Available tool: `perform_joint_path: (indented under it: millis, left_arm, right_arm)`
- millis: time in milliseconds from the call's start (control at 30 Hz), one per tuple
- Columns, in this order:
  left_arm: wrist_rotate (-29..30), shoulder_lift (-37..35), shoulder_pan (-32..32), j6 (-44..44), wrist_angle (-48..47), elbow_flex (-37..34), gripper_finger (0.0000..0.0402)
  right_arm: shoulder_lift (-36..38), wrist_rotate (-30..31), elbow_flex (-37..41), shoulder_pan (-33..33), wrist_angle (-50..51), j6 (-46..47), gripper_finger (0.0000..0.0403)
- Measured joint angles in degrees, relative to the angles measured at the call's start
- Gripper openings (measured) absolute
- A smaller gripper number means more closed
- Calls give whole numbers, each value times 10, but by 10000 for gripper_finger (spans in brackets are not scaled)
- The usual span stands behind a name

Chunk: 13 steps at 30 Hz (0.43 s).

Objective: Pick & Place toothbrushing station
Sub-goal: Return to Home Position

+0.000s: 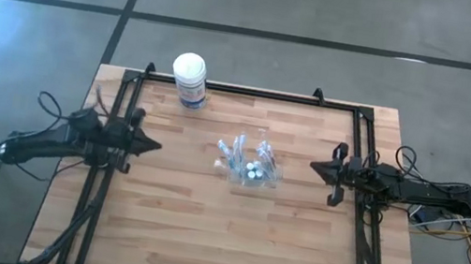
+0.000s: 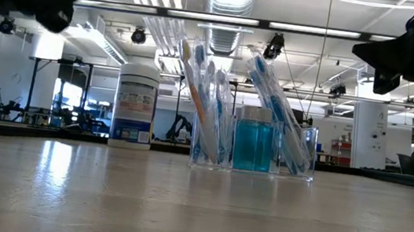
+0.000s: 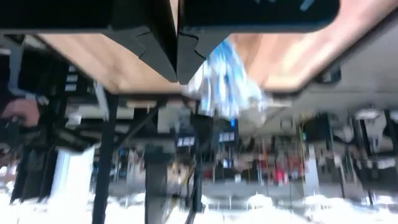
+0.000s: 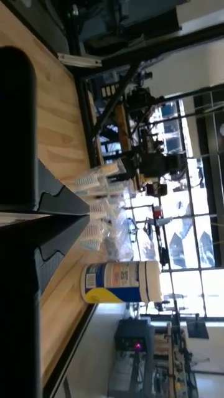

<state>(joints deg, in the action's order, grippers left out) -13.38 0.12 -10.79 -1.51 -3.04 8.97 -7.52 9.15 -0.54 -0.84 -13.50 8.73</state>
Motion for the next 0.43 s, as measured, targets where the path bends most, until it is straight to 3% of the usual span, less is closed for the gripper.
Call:
perform_joint_path:
  millis: [433]
  left_arm:
    - [2, 9, 0, 13, 58, -85, 0]
  right_arm:
    - [-1, -3, 0, 0, 4, 3, 8]
